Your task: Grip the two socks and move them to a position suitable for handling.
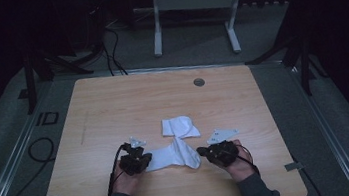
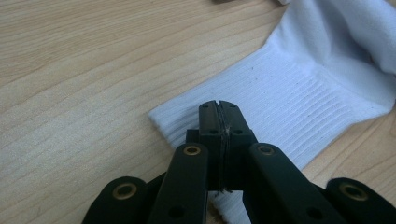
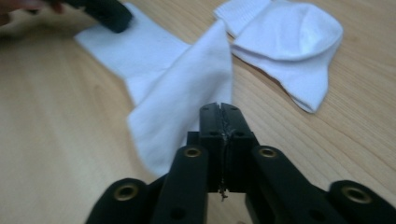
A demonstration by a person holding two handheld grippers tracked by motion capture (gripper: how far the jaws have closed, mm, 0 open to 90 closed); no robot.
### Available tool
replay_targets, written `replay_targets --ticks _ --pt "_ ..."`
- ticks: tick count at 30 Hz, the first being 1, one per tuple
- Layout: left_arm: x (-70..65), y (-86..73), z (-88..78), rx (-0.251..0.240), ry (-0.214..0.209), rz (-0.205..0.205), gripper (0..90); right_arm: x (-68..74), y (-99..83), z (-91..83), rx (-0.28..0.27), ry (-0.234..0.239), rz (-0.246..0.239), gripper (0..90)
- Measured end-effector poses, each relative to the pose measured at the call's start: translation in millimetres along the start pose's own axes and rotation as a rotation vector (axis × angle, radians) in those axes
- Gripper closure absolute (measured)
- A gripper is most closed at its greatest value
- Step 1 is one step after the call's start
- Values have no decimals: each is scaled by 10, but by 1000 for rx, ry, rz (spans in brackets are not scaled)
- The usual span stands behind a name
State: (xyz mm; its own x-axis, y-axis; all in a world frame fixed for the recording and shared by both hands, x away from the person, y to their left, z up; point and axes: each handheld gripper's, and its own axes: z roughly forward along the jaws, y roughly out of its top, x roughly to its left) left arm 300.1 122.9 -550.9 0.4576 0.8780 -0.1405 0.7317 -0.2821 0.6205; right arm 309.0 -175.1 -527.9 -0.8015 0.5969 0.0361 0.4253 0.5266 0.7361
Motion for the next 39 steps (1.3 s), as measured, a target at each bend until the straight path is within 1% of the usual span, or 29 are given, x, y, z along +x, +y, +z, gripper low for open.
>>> replay_targets --ticks 1,3,5,6,7,8,10,11,15,19,20,21,22,24,25,26,28,29,30,31,32,34,35,36,37,38,39 --pt "2 0 0 0 -1 -1 888 18 10 108 19 11 8 893" --pt "5 0 1 -1 -3 0 888 67 8 200 46 17 -1 893" --pt "6 0 0 -1 -3 1 888 95 -7 281 94 -10 -15 893" --pt "6 0 1 -1 -3 0 888 91 -22 312 117 -23 -12 893" --pt "7 0 1 -2 -4 0 888 77 -40 324 122 -27 -5 894" --pt "9 0 0 -1 -5 0 888 55 -48 312 120 -20 7 894" --pt "10 0 1 -1 -5 0 888 28 -64 272 135 -61 0 893" --pt "10 0 1 -1 -5 0 888 11 -78 248 144 -73 -4 893" --pt "8 1 1 -2 -3 1 887 -88 -162 135 158 -104 4 891" --pt "8 11 2 -2 10 7 883 -215 -253 20 163 -137 32 887" --pt "8 11 2 -2 10 7 877 -215 -253 20 163 -137 32 887" --pt "3 15 2 -4 11 3 865 -258 -289 -22 162 -139 44 887" --pt "-26 21 -3 -6 18 12 856 -258 -296 -31 164 -140 49 887" --pt "-95 32 -20 -14 11 31 845 -243 -304 -37 164 -143 41 887" --pt "-95 32 -20 -14 11 31 842 -232 -301 -35 166 -147 39 887" --pt "-203 49 -43 -25 -3 59 840 -223 -298 -30 165 -146 35 888" --pt "-325 63 -56 -35 -29 89 840 -207 -292 -19 164 -146 30 888" --pt "-325 63 -56 -35 -29 89 840 -207 -292 -19 164 -146 30 888" --pt "-460 66 -54 -39 -61 121 841 -203 -289 -12 161 -143 27 888" --pt "-460 66 -54 -39 -61 121 841 -203 -289 -11 160 -143 27 888" --pt "-593 56 -40 -33 -91 156 843 -203 -290 -12 160 -143 29 887" --pt "-704 37 -15 -19 -109 191 849 -208 -294 -13 156 -140 32 887" --pt "-704 37 -15 -19 -109 191 855 -208 -294 -13 156 -140 32 887" --pt "-783 13 24 4 -115 218 860 -212 -296 -15 155 -137 37 887" --pt "-805 -1 48 19 -112 228 865 -212 -296 -16 155 -137 38 887" --pt "-812 -13 72 35 -104 237 875 -212 -297 -17 155 -137 38 887" --pt "-808 -26 93 47 -95 236 882 -212 -297 -18 156 -137 38 887"
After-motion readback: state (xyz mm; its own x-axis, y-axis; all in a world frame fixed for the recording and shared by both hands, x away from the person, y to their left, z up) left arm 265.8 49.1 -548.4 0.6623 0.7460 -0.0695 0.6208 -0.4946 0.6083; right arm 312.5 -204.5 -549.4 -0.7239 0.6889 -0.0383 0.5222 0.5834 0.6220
